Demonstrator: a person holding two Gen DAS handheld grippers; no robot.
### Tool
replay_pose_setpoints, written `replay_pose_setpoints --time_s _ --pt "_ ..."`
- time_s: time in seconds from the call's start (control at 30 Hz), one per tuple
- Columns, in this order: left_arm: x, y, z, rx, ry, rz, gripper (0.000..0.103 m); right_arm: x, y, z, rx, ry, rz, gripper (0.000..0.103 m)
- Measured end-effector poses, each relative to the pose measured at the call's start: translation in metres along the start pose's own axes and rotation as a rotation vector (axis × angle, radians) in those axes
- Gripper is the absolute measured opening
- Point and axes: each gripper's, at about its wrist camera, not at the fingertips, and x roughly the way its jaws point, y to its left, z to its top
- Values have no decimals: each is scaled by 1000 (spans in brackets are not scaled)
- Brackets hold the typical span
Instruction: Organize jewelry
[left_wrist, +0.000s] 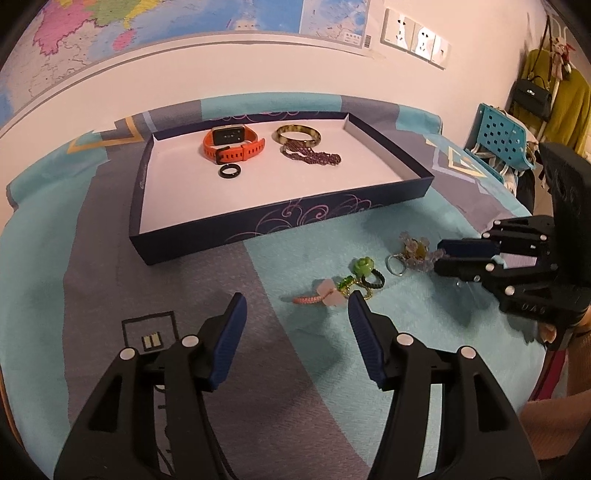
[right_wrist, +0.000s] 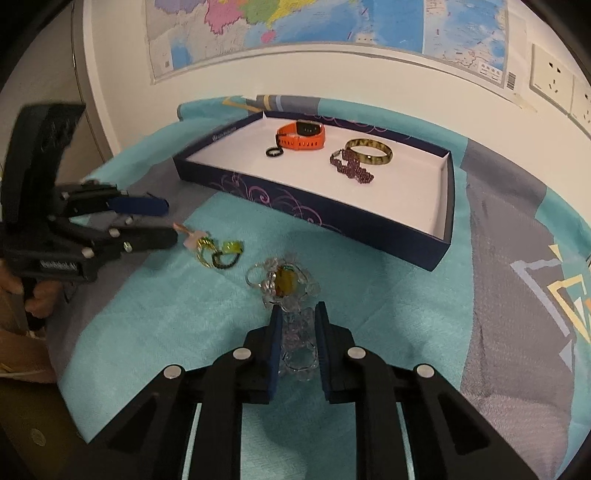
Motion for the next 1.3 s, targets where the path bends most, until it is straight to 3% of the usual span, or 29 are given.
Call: replay_pose_setpoints --time_s 0.4,0.77,1.17,1.3 --pt "1 -2 -3 11 4 -4 57 -30 -19 11 106 -108 60 13" --pt "4 -3 -3 17 15 -5 53 -42 -30 8 166 -139 86 14" --pt "11 -9 3 37 16 -27 50 -15 3 -9 117 -45 174 14" --pt "16 -10 5 26 26 -40 37 -9 5 -14 115 -25 178 17"
